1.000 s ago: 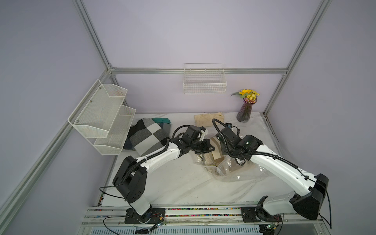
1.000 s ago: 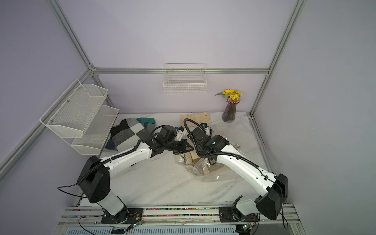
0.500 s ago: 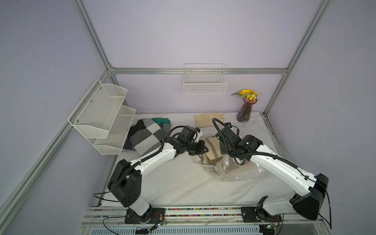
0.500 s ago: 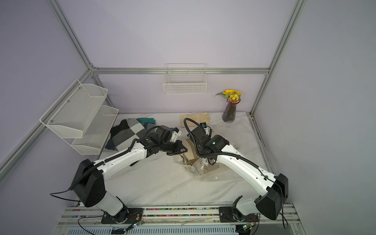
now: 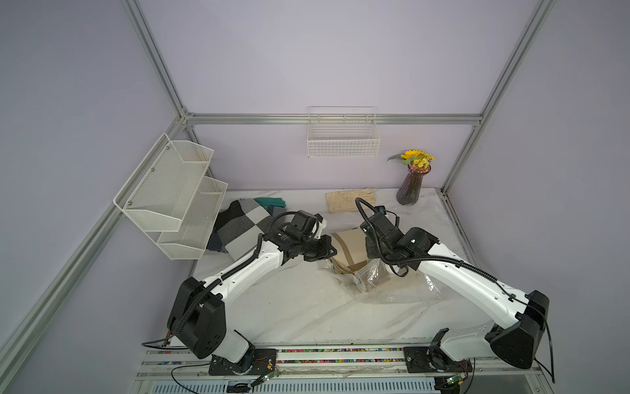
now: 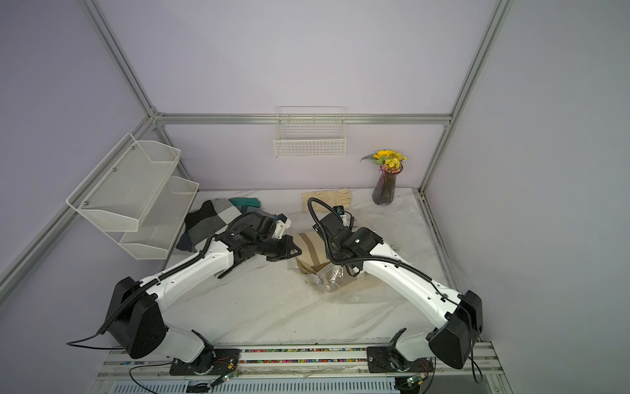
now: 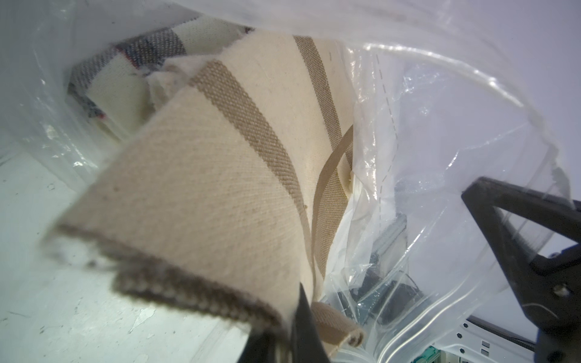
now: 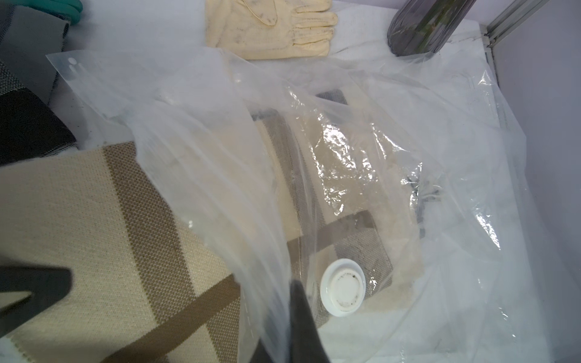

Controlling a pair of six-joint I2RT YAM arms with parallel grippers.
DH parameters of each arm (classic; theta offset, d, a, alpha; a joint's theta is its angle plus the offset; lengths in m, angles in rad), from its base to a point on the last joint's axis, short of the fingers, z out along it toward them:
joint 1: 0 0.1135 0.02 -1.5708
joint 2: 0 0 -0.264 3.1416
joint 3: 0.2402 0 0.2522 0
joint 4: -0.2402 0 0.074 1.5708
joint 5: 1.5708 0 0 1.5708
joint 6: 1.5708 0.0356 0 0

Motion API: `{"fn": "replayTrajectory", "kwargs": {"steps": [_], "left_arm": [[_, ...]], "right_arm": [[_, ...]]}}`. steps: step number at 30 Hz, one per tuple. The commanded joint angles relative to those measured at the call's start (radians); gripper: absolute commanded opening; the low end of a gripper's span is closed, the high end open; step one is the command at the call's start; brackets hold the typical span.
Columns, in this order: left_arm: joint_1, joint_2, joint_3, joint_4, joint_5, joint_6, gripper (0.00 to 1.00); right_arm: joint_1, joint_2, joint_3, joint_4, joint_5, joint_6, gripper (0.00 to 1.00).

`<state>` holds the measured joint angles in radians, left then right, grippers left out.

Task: Take the scarf out of the vacuum bag
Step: Take out the scarf from the vacuum bag.

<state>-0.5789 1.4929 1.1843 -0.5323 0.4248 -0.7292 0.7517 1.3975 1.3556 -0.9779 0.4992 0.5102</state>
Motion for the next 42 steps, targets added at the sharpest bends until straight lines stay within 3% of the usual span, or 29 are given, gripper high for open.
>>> {"fn": "replayTrajectory", "kwargs": {"steps": [1,8,24,42], "left_arm": [[0.026,-0.051,0.025,-0.010,-0.017,0.051,0.00],[0.056,-0.009,0.074,-0.055,-0.021,0.091,0.00],[0.133,0.023,0.248,-0.366,-0.047,0.247,0.00],[0.273,-0.059,0.260,-0.595,-0.176,0.268,0.00]], "right_arm": [[-0.009,-0.022,-0.022,0.024,0.006,-0.015,0.00],[-0.009,-0.061,-0.047,0.047,-0.020,-0.046,0.00],[-0.043,-0.032,-0.099,0.121,-0.031,-0.092,0.00],[-0.123,-0.015,-0.154,0.199,-0.180,-0.149,0.00]]}}
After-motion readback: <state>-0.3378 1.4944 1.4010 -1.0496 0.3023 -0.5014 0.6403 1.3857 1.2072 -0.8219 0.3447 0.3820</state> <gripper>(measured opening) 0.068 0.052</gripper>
